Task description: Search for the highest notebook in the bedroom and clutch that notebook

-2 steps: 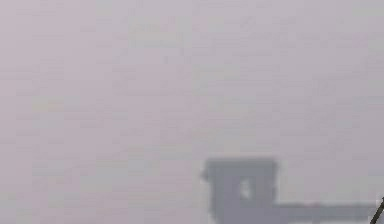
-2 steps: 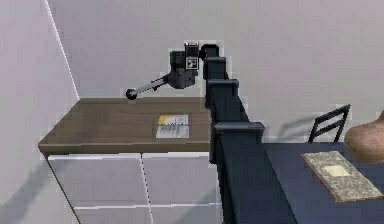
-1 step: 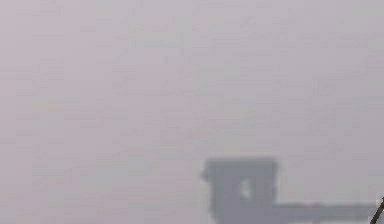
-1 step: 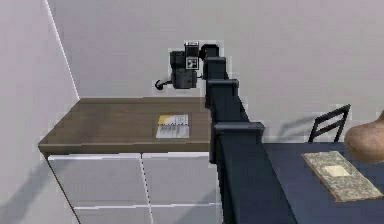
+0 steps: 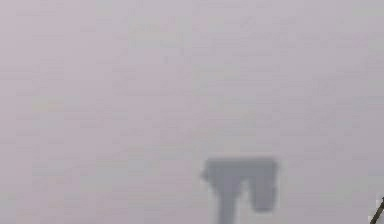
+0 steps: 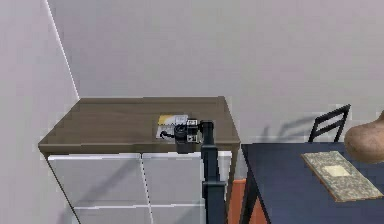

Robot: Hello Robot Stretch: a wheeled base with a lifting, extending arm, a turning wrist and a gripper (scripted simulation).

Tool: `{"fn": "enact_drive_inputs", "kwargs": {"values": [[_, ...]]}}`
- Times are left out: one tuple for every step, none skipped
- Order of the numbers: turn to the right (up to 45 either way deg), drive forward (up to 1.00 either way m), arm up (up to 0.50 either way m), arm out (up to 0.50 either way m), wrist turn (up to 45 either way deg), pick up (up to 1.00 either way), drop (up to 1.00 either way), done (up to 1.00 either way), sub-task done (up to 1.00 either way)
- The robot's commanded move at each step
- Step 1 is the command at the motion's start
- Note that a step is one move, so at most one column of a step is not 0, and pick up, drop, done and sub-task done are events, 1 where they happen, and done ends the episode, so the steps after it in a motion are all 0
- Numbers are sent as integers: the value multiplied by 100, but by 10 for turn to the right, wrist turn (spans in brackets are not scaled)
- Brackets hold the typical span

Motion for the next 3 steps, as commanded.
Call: {"fn": "enact_drive_inputs", "kwargs": {"values": [[0,0,0,0,0,100,0,0,0],[0,0,10,0,0,0,0,0,0],[0,0,0,0,0,0,0,100,0]]}}
